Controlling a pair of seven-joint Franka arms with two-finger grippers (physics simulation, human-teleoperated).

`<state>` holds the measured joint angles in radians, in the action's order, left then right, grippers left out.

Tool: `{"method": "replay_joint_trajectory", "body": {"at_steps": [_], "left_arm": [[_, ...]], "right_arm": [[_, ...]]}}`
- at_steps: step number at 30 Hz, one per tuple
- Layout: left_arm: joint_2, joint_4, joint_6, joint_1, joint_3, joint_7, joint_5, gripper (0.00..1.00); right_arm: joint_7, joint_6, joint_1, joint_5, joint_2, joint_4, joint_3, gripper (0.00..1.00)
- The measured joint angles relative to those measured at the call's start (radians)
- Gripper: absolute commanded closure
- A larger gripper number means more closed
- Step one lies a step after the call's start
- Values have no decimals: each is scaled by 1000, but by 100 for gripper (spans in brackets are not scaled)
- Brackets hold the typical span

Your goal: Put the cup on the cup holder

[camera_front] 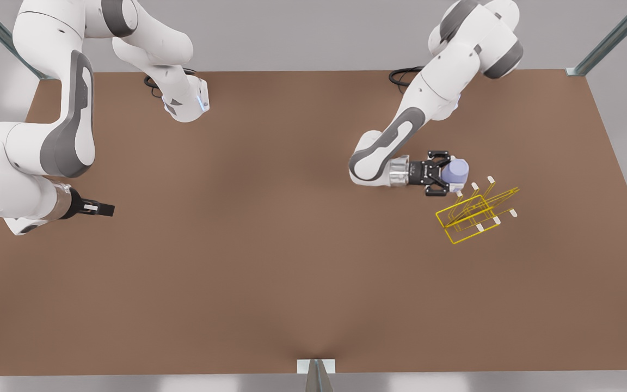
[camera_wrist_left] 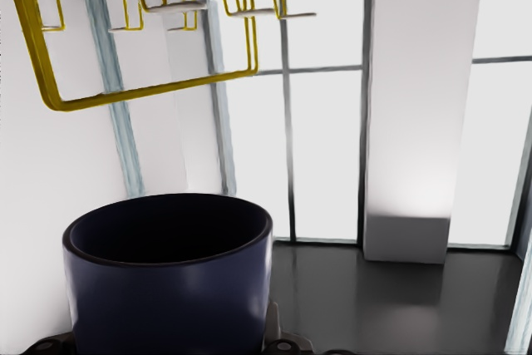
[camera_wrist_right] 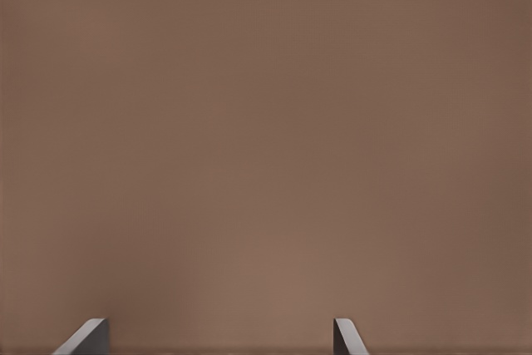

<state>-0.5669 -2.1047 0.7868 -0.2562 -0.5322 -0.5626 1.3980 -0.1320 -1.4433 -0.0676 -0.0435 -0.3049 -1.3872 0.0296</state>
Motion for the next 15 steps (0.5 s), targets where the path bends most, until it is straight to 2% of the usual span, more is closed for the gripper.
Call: {"method": "replay_joint_trajectory", "body": {"at_steps": [5, 15], "left_arm": [[-2, -54, 18, 26, 1, 34, -6, 19], [-72, -43, 68, 87, 1, 138, -9, 19]], "right_arm": [[-1, 1, 2, 0, 0, 0, 1, 0], [-2, 1, 2, 0, 0, 0, 0, 0]]}}
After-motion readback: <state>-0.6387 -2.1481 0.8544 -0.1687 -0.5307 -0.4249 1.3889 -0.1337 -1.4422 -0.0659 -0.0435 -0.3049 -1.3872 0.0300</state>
